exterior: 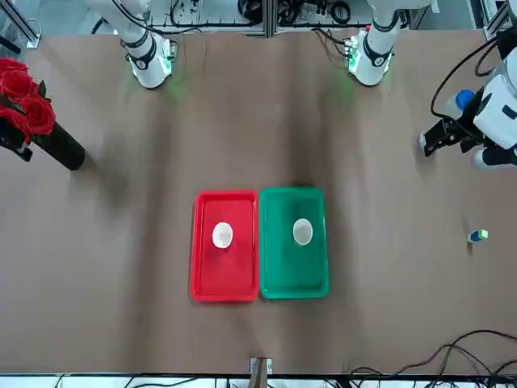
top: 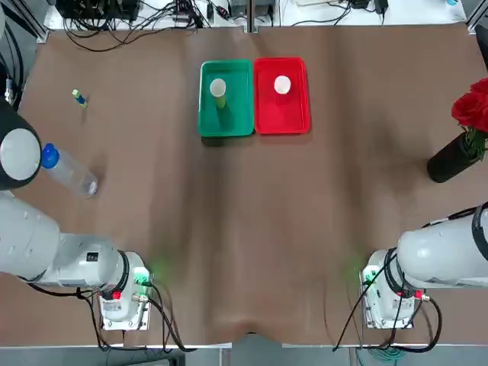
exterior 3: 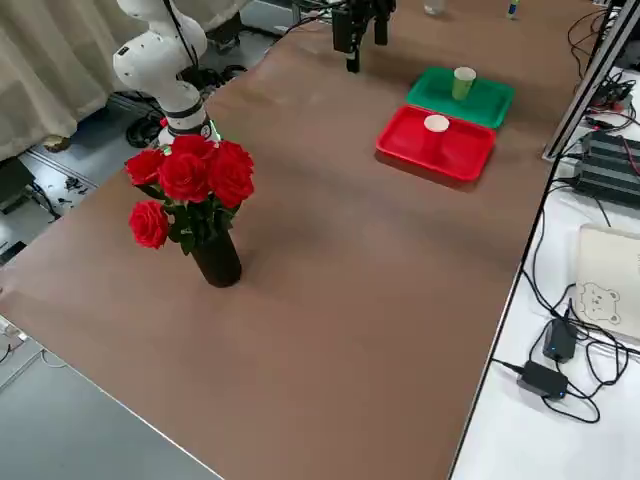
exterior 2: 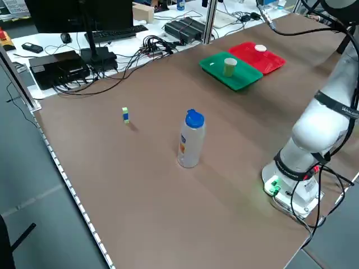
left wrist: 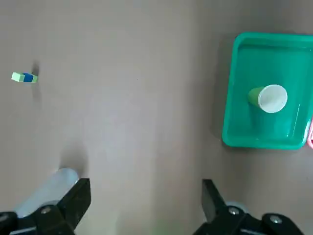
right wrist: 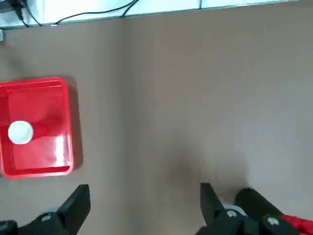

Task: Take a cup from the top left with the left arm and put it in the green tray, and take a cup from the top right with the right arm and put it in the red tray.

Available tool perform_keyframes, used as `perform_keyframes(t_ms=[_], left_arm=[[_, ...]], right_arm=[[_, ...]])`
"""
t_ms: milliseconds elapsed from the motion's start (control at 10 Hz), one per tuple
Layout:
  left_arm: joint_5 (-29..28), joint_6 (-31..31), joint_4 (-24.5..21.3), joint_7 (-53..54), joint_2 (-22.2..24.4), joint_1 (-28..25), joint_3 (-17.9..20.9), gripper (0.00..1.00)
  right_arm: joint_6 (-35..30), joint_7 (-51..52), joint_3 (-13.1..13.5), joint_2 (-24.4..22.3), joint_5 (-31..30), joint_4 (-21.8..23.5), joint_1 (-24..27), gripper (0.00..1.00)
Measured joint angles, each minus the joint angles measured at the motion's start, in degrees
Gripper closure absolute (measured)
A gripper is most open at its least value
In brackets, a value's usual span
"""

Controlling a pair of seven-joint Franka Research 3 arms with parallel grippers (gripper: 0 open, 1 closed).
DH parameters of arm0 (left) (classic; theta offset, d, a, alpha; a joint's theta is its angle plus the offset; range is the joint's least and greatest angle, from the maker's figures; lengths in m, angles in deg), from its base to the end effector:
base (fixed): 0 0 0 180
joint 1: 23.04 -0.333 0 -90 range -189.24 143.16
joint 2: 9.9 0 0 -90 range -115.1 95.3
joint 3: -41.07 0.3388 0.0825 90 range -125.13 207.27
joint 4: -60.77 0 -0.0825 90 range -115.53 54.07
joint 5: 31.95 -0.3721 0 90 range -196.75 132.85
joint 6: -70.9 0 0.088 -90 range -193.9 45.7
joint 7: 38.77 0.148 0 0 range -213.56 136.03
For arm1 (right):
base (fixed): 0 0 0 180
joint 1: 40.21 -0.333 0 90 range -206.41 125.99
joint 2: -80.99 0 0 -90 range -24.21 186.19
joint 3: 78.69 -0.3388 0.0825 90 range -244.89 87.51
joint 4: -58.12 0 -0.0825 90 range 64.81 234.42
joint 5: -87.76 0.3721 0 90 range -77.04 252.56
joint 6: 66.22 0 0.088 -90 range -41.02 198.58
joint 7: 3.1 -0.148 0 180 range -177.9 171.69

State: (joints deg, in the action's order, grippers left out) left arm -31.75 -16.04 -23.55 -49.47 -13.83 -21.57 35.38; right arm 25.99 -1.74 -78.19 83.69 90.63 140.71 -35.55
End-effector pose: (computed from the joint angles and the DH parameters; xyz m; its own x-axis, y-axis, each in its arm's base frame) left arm 0.5553 -0.0683 0.6094 0.9978 0.0617 -0.0240 0.0618 -0.9981 0.0059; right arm 0.5660 -0.0437 0.6442 0.9903 -0.0675 0.1216 -0.0622 -0.9970 -0.0466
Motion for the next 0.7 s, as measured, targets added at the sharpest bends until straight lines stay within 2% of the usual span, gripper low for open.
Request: perform_keyframes(t_ms=[300,700], left_arm=[[0.0,-0.1,0.0,0.0,0.0,0.0,0.0,0.00],[0.0,-0.2,0.2,0.0,0.0,0.0,0.0,0.00]], right_arm=[[2.5,0.0,0.0,0.1,0.2,2.3,-1.8,0.02],[3.3,0.2,0.2,0.1,0.2,2.7,-1.8,0.02]])
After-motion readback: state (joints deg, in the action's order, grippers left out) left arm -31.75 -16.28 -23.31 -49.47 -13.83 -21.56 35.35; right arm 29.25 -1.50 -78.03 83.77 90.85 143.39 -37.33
